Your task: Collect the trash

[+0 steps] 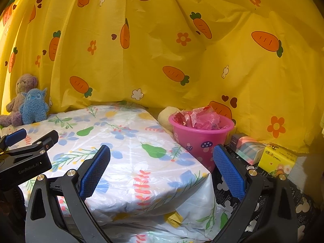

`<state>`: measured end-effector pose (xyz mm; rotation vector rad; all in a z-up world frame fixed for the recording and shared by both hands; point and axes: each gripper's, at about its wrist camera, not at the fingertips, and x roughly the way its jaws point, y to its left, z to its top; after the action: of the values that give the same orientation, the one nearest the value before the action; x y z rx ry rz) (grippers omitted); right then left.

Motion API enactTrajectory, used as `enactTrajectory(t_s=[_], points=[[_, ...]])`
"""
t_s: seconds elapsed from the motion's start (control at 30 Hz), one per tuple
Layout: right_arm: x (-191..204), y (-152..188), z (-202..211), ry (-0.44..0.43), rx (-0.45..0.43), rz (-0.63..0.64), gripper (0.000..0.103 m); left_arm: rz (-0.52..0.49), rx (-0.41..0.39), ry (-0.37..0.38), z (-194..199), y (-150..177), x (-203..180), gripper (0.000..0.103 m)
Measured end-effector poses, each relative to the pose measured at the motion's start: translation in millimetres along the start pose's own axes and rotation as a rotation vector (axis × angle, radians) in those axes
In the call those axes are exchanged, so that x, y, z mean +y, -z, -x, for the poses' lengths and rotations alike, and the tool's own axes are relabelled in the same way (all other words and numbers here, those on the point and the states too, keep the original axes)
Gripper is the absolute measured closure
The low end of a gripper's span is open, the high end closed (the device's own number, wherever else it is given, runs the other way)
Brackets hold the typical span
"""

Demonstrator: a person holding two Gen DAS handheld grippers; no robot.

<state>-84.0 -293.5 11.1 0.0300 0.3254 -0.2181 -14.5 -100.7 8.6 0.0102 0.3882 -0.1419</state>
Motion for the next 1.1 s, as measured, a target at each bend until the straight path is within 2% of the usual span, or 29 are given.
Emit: enactTrajectory(t_s=[1.1], points=[[-5.0,-2.1,-1.7,-0.004,0.008,-0.019,0.006,0.013,-0.013,0.005,2.5,-2.5,-1.4,0.006]])
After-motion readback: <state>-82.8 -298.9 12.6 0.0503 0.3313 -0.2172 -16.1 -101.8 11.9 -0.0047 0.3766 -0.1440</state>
